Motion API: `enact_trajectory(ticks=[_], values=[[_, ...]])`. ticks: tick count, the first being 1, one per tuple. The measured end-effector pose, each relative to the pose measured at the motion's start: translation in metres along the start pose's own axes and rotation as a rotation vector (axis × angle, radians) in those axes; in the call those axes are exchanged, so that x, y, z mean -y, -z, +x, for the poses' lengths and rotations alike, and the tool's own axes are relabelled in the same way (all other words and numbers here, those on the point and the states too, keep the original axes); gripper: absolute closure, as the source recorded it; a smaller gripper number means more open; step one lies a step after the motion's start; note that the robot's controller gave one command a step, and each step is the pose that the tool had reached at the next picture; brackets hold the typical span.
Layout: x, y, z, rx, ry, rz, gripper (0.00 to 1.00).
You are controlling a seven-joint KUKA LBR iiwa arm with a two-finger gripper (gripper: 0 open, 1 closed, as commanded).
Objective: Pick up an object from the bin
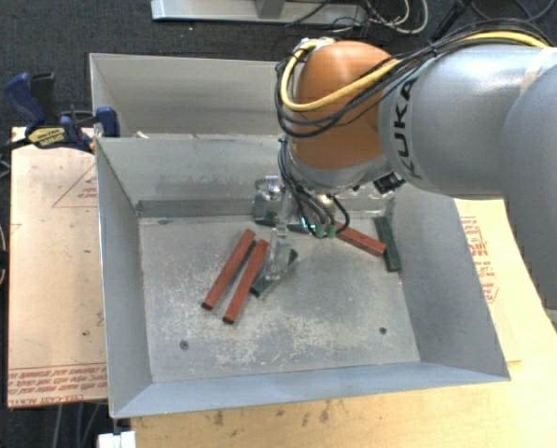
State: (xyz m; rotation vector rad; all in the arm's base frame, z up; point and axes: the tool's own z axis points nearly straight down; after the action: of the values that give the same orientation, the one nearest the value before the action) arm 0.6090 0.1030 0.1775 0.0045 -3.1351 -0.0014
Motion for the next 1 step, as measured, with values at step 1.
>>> enact_trajectory(ticks=[1], values=[[0.0004, 0.0047, -0.0016, 0.007, -0.002, -0.001, 0.00]])
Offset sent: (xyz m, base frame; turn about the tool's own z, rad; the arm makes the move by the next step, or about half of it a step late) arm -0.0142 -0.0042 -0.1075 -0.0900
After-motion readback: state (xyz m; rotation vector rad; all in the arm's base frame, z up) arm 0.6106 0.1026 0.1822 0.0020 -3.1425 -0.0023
